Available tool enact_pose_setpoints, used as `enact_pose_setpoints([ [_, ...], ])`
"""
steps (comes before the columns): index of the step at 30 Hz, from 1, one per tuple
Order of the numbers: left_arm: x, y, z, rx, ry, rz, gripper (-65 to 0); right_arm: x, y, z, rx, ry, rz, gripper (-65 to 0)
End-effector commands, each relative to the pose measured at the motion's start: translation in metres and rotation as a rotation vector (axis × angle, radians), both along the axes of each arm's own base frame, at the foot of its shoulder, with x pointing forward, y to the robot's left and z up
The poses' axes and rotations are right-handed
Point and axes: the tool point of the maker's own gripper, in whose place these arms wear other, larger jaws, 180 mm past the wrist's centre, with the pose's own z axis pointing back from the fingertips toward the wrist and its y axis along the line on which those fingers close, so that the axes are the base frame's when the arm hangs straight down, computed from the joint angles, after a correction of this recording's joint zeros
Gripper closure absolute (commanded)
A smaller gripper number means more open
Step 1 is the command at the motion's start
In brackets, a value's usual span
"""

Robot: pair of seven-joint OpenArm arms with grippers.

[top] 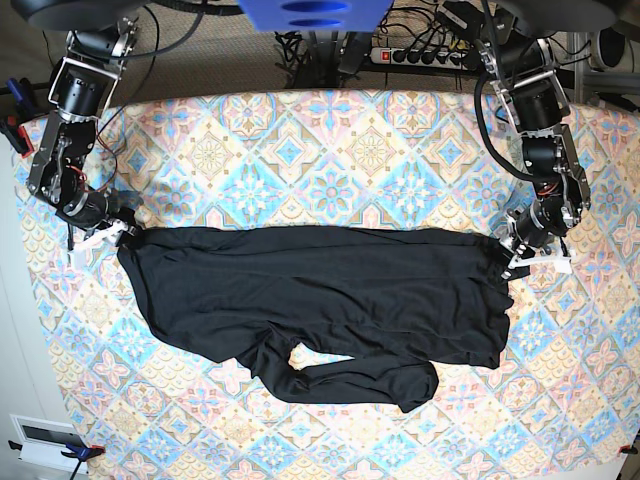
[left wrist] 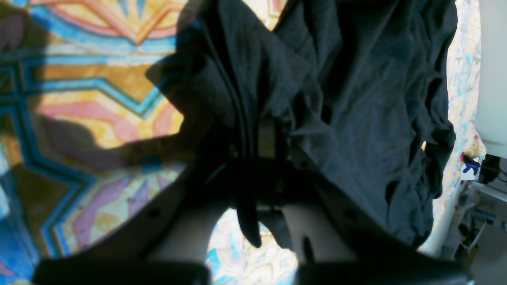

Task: Layout the t-shirt on the table in an organized manner, then fold the t-shirt properly
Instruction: 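Lift the shirt shoulders with both grippers and pull them apart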

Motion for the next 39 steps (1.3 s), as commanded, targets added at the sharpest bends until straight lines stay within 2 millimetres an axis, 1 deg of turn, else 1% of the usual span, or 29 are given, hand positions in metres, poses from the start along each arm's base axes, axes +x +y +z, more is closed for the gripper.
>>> enact_pose_setpoints([
  [1,0.007,0.007,0.011,0.018,-0.022,0.004,-0.1,0.009,0.000,0.009,-0.004,-0.027,0.009,-28.8],
  [4,0.007,0.007,0.011,0.018,-0.024,0.004,-0.1,0.010,0.007,0.007,0.009,-0.027,0.013,-28.8],
  [5,0.007,0.007,0.011,0.018,-0.024,0.004,-0.1,0.012,0.013,0.007,0.013,-0.030,0.023,-28.8],
  [8,0.007,0.007,0.011,0.018,-0.024,0.004,-0.1,0.032,0.024,0.021,0.005,-0.065,0.064,-28.6],
  [11,0.007,0.007,0.011,0.018,-0.024,0.004,-0.1,0.052,0.030,0.038,-0.001,-0.108,0.085,-28.0],
  [14,0.007,0.007,0.011,0.018,-0.024,0.004,0.0,0.056,0.030,0.041,-0.001,-0.118,0.085,-22.1],
  [16,0.007,0.007,0.011,0.017,-0.025,0.004,0.0,0.056,0.028,0.042,0.001,-0.120,0.079,-15.1],
  [19,0.008,0.010,0.013,0.022,-0.027,0.006,0.0,0.056,0.027,0.044,0.001,-0.125,0.076,-2.5],
  [20,0.008,0.014,0.016,0.030,-0.032,0.007,0.0,0.057,0.024,0.047,0.001,-0.136,0.066,-0.8],
  [24,0.013,0.013,0.030,0.014,-0.079,0.005,0.0,0.055,0.012,0.051,0.013,-0.149,0.021,-0.7],
  [25,0.011,0.013,0.031,0.010,-0.076,-0.001,0.0,0.054,0.007,0.052,0.014,-0.153,0.008,-0.6],
  [27,0.010,0.017,0.036,0.015,-0.075,-0.015,0.0,0.046,0.002,0.046,0.018,-0.138,-0.010,-0.6],
  [31,0.010,0.014,0.043,0.013,-0.084,-0.035,0.0,0.036,-0.005,0.039,0.022,-0.122,-0.033,-0.5],
  [34,0.010,0.011,0.049,0.012,-0.090,-0.055,0.0,0.021,-0.012,0.031,0.024,-0.094,-0.054,-0.5],
  [36,0.005,0.014,0.049,0.013,-0.088,-0.053,0.0,0.015,-0.019,0.035,0.012,-0.097,-0.067,-0.5],
  [39,-0.004,0.024,0.058,0.032,-0.110,-0.032,0.0,0.007,-0.025,0.045,-0.021,-0.112,-0.067,-0.5],
])
